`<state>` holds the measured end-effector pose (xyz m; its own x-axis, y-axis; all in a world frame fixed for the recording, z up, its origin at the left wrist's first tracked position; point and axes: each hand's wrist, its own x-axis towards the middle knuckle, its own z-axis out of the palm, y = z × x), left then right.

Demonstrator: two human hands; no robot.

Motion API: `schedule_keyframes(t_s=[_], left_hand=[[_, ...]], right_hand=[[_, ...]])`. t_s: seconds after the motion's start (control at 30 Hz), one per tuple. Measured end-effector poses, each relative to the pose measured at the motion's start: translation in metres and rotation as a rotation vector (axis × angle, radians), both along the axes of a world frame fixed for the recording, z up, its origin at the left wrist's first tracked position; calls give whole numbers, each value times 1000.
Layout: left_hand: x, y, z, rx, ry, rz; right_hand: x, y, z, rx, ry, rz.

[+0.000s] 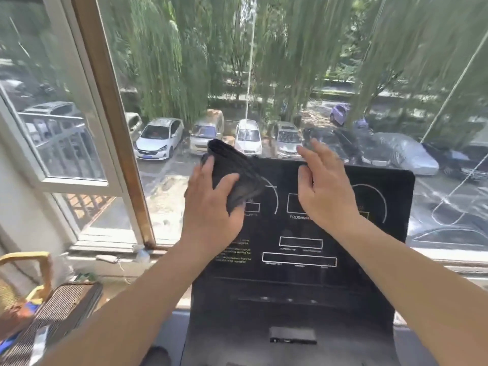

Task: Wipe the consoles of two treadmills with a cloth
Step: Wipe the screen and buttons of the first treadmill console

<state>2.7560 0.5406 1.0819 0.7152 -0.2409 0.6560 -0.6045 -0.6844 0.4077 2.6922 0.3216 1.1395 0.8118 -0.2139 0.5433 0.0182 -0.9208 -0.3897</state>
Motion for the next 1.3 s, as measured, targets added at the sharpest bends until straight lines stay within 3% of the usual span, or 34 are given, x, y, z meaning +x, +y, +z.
schedule_keyframes(t_s=[0.07, 0.2, 0.27, 0.37, 0.43, 0.5, 0.6, 0.63, 0.7, 0.83, 0.87, 0.93, 1.03, 1.1, 1.17, 1.27, 1.3], left_hand=[[29, -9, -18, 225, -57, 3], [30, -17, -49, 187, -141, 6], [8, -20, -80, 302, -179, -19], [-5, -1, -115, 769, -361, -370], [17, 20, -100, 897, -499, -494], [44, 30, -71, 691, -501, -308], [54, 11, -48, 169, -222, 123], [46, -3, -51, 94, -177, 189], [23, -21, -74, 203, -200, 112], [12, 1, -98, 835, -465, -495], [25, 7, -87, 865, -517, -508], [50, 12, -57, 690, -509, -287], [57, -11, -31, 201, -263, 128], [38, -41, -42, 80, -157, 210], [14, -58, -63, 253, -195, 34], [13, -45, -67, 746, -447, -399], [23, -40, -55, 782, -507, -420]], right_hand=[[25, -4, 3, -93, 86, 2], [56, -10, -17, -139, 18, -58], [61, -10, -29, -142, -84, -92], [64, -11, -36, -152, -158, -97], [64, -13, -36, -165, -182, -91], [64, -13, -37, -165, -192, -82], [65, -13, -37, -138, -185, -82], [65, -13, -37, -132, -181, -82], [62, -12, -36, -122, -172, -82], [52, -22, -24, -45, -80, 0], [49, -28, -21, -71, -71, 22], [43, -46, -19, -167, -71, -6], [36, -67, -24, -188, -88, -107], [37, -67, -31, -126, -123, -115], [42, -62, -35, -43, -152, -132], [43, -61, -41, -49, -225, -120], [42, -64, -42, -59, -238, -99]])
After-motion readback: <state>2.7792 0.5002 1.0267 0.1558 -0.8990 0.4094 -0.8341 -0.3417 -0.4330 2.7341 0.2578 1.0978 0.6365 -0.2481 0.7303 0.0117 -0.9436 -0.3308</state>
